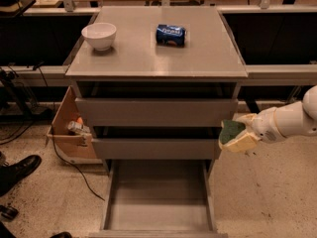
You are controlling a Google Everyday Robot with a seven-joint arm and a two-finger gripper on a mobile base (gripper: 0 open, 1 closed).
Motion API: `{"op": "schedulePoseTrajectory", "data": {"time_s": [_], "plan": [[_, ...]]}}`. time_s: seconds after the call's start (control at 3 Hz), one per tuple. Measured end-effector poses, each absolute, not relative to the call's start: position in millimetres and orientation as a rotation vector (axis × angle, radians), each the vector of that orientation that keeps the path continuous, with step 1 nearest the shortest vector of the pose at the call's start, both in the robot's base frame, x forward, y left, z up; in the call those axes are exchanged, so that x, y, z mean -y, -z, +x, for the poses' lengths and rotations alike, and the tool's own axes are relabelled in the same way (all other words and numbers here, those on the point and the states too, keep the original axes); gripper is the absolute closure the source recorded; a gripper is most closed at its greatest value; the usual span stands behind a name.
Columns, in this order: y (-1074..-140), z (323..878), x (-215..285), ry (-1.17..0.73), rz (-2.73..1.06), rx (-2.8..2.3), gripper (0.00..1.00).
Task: Place sponge into bottom drawer
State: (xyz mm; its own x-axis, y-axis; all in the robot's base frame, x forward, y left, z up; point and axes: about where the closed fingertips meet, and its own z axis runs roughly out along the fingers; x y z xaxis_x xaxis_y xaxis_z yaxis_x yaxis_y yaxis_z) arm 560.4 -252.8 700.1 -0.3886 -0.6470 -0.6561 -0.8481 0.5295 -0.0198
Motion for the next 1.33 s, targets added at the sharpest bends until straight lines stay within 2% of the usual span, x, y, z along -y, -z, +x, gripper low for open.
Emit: {"op": "schedulePoseTrajectory", "data": {"time_s": [0.67, 1.0, 1.33], "plan": [[-558, 565, 287, -0.278, -1.289, -2.251, 1.00], [-459, 569, 308, -0.272, -1.310, -2.296, 1.00], [-399, 566, 309, -0.314, -1.331, -2.322, 1.00]]}}
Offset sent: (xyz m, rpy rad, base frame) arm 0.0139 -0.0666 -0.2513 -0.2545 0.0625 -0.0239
